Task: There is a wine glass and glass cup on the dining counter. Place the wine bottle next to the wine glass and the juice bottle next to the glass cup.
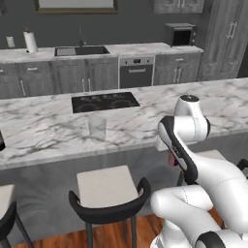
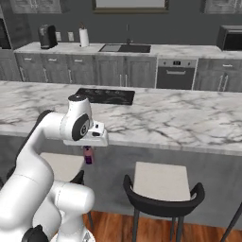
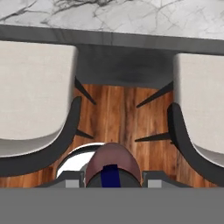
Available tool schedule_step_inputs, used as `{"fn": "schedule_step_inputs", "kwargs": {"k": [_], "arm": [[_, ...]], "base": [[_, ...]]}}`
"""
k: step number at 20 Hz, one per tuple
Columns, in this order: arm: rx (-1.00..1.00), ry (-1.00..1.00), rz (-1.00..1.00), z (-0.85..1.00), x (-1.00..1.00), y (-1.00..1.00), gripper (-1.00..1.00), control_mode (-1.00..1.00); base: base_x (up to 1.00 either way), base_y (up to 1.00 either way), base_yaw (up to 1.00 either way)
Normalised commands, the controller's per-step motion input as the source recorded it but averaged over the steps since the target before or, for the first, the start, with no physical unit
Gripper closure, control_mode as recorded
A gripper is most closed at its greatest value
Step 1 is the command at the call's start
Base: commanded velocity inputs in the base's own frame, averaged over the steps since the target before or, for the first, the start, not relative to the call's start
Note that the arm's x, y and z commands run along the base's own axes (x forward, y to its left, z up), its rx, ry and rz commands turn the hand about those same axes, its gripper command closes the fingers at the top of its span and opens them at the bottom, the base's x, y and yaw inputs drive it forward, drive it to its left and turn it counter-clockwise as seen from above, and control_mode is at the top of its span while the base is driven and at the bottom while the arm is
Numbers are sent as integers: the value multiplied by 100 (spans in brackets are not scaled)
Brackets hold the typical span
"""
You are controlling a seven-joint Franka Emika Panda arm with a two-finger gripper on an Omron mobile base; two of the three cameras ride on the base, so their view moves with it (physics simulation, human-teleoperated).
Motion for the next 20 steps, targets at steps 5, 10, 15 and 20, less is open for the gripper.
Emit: {"fn": "schedule_step_inputs", "kwargs": {"k": [5,10,15,20], "arm": [[0,0,0,0,0,0,100,100],[0,0,0,0,0,0,100,100],[0,0,0,0,0,0,100,100],[0,0,0,0,0,0,100,100]], "base": [[42,-14,16],[25,-6,11],[10,-1,8],[3,0,1]]}}
